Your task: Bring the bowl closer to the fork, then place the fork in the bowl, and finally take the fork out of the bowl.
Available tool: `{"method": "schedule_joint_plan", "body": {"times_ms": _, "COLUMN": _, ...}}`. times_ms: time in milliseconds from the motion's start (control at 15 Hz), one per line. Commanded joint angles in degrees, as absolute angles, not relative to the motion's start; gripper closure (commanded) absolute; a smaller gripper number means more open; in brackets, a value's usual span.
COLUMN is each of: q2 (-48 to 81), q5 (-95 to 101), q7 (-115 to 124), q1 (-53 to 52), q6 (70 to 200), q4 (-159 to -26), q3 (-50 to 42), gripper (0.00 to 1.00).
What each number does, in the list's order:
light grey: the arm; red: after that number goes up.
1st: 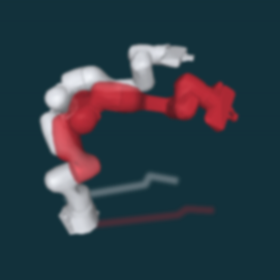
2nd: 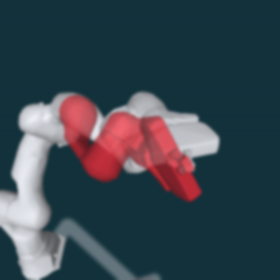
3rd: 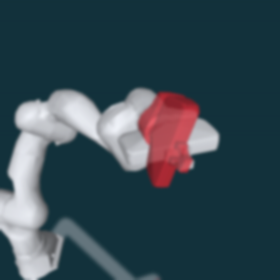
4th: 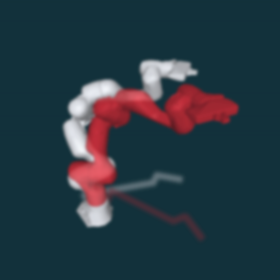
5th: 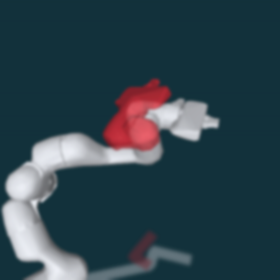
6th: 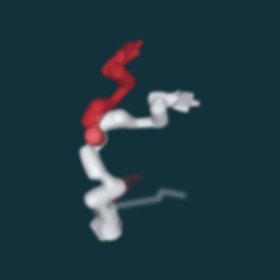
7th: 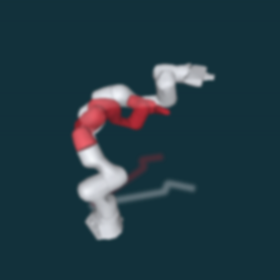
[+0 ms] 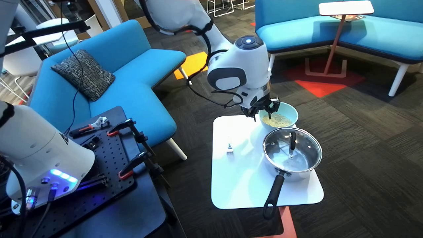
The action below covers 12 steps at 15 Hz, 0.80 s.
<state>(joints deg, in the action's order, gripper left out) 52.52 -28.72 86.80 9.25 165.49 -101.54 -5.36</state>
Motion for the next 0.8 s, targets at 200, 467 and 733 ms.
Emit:
{"method": "schedule_joint_plan", "body": {"times_ms": 200, "q2": 53.4, "q5": -29.9, "q7": 86.9, "q1": 10.3, "q6": 167.2, "q4": -99.9, "q3": -4.1, "gripper": 0.95}}
{"method": "schedule_joint_plan", "body": {"times_ms": 467, "q2": 53.4, "q5": -29.6, "q7": 86.9, "q1": 10.0, "q6": 166.9, "q4": -99.9, "q3": -4.3, "gripper": 1.0}}
{"method": "schedule_joint_plan", "body": {"times_ms": 733, "q2": 52.0, "q5": -29.6, "q7": 86.2, "q1": 10.1, "q6": 167.2, "q4": -101.5, "q3": -4.0, "gripper": 0.99}}
